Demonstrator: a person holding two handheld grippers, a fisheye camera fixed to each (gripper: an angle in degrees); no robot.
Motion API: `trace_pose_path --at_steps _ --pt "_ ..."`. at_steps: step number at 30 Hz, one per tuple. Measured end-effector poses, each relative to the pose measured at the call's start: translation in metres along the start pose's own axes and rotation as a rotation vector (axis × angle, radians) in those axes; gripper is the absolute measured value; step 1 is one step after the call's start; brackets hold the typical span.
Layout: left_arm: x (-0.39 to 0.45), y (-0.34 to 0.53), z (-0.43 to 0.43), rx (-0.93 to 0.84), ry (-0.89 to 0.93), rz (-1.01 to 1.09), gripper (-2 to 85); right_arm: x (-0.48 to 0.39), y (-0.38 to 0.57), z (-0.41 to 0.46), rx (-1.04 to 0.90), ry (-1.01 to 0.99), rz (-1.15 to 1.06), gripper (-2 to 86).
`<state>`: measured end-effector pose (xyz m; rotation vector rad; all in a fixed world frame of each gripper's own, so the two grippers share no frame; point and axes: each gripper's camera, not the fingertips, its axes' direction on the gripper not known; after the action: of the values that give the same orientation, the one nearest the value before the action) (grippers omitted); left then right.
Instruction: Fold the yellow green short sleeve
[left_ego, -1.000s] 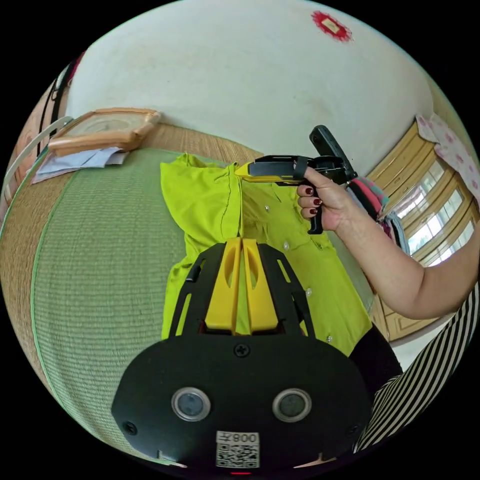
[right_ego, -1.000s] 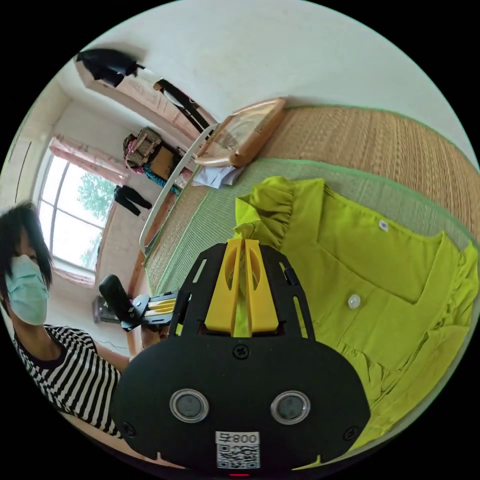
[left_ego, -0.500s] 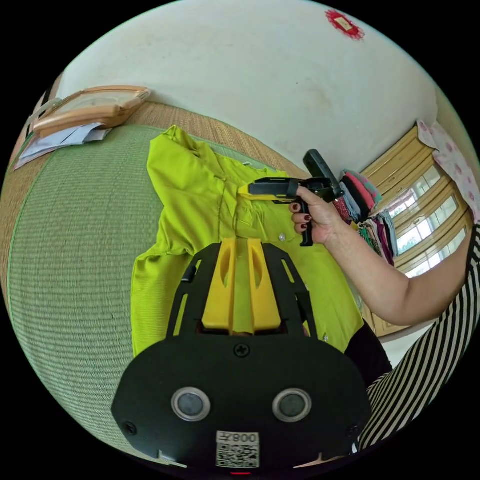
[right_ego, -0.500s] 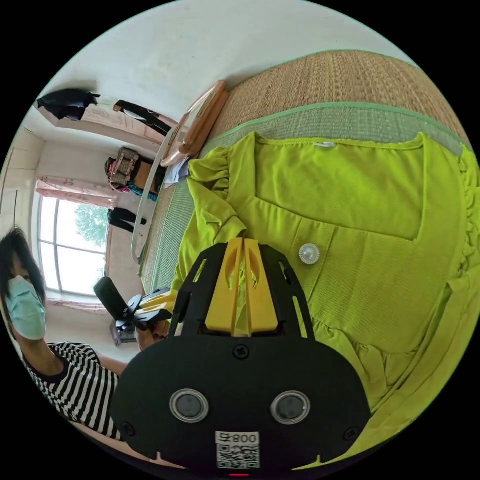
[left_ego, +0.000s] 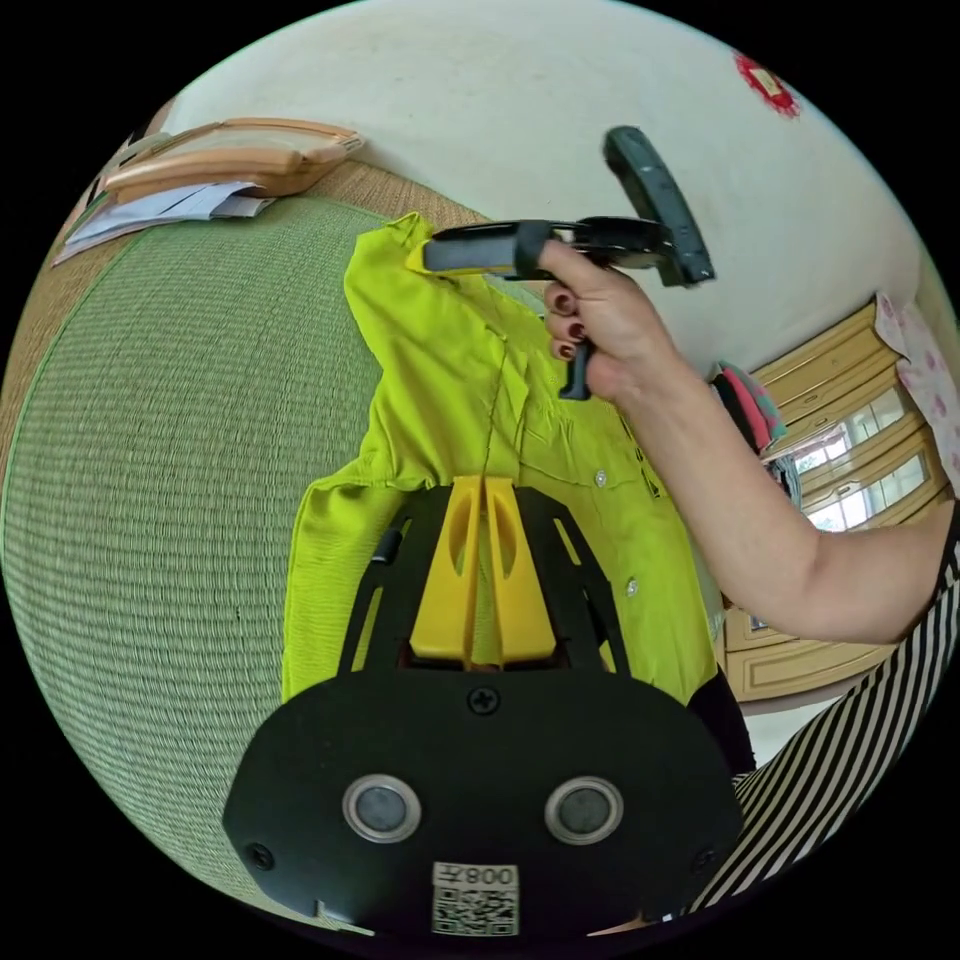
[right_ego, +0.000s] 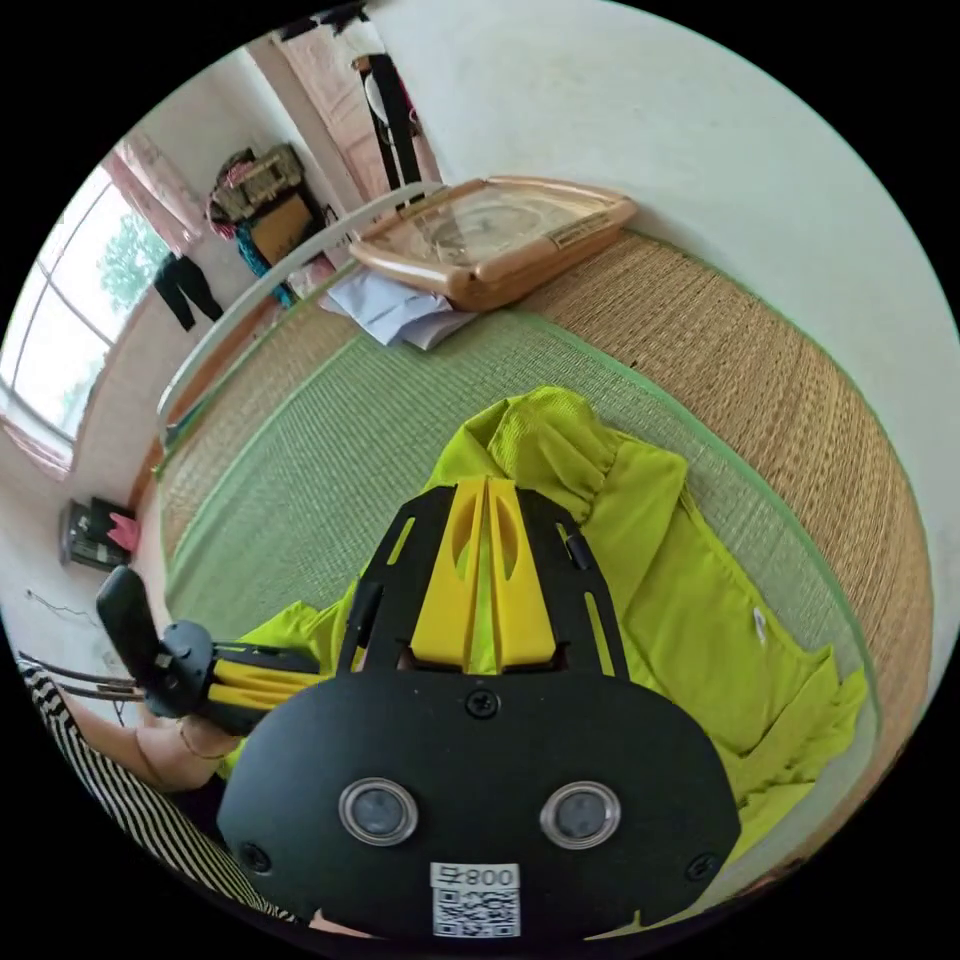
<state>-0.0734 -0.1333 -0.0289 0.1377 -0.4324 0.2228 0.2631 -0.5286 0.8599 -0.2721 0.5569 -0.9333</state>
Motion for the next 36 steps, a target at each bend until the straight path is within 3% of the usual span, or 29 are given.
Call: trace_pose_path --at_steps 2,8,12,18,24,30,36 --pt "-0.005 -0.002 0.000 0.002 0.019 -0.009 0.2 -0.003 -0.011 0.024 -0.058 0.054 -0.003 0.0" --pt "-0.016 -0.003 -0.008 0.072 0.072 -0.030 0.2 -0.015 0.000 -0.010 0.023 0.000 0.024 0.0" --pt "-0.028 -0.005 -0.009 0.068 -0.006 -0.085 0.3 -0.039 0.003 -0.027 0.054 0.001 -0.026 0.0" --pt "-0.048 -0.005 -0.007 0.080 0.060 -0.139 0.2 -0.045 -0.012 -0.006 -0.023 0.022 0.001 0.1" --pt "-0.060 -0.002 -0.008 0.103 0.108 -0.155 0.3 -0.034 -0.014 -0.026 -0.017 -0.094 0.071 0.1" --pt "-0.055 0.003 -0.015 0.143 0.045 -0.132 0.2 -0.061 0.029 -0.098 0.093 -0.185 0.039 0.1" --pt "-0.067 0.012 -0.012 0.144 0.042 -0.191 0.2 -0.108 0.105 -0.119 -0.009 -0.196 0.010 0.1"
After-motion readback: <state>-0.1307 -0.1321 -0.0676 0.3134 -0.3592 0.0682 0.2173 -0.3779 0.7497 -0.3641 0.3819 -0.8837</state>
